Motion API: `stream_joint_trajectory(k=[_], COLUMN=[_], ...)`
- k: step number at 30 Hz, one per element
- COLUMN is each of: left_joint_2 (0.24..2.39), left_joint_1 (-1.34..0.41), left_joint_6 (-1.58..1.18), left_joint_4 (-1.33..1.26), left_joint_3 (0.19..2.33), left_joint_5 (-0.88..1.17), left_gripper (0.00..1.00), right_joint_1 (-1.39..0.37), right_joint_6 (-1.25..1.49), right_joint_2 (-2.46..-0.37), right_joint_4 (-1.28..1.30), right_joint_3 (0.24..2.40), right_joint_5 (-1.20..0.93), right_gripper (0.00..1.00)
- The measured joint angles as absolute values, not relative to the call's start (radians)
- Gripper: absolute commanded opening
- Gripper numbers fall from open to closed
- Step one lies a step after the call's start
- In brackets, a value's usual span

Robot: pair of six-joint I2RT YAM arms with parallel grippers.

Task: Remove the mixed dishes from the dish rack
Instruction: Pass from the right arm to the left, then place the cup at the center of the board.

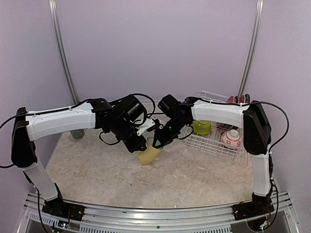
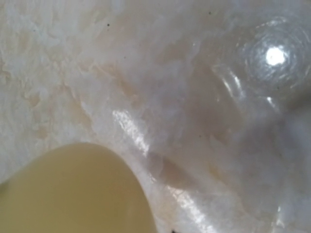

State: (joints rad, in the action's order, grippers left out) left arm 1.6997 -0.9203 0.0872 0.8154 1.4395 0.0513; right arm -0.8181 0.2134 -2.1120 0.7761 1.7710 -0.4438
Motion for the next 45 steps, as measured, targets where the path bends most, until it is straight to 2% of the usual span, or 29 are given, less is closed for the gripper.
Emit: stream_joint_trajectory(k=[6, 9, 13, 19, 25, 30, 37, 45], left_joint_2=[1.7, 1.7, 1.699, 1.697, 1.686, 1.638, 1.538, 1.532], left_joint_1=[-0.913, -0.903, -0.886, -0.838, -0.759, -0.664, -0.515, -0.414], left_joint_6=[0.031, 0.012, -0.007, -0.057, -0.124, -0.175, -0.214, -0.249], left_joint_4=[0.792, 0.786, 0.781, 0.759, 0.716, 0.623, 0.463, 0.329], left_joint_3=[1.42, 1.403, 1.397, 1.397, 1.386, 1.298, 1.144, 1.1], left_joint_5=[-0.002, -0.03, -0.056, -0.117, -0.284, -0.376, -0.415, -0.435], left_gripper=[0.0, 0.0, 0.0, 0.0, 0.0, 0.0, 0.0, 0.0], right_joint_1=[-0.804, -0.788, -0.755, -0.7, -0.672, -0.672, -0.672, -0.672], right_joint_6=[0.273, 0.307, 0.351, 0.422, 0.459, 0.462, 0.462, 0.457], right_joint_2=[-2.109, -2.1, -2.074, -1.967, -1.828, -1.774, -1.761, -1.665], right_joint_4=[0.677, 0.626, 0.58, 0.505, 0.434, 0.389, 0.357, 0.312], right_joint_3=[1.739, 1.704, 1.671, 1.583, 1.495, 1.477, 1.42, 1.353], right_joint_5=[-0.436, -0.422, -0.386, -0.274, -0.166, -0.125, -0.1, -0.076], right_gripper=[0.55, 0.69, 0.77, 0.84, 0.85, 0.85, 0.87, 0.91])
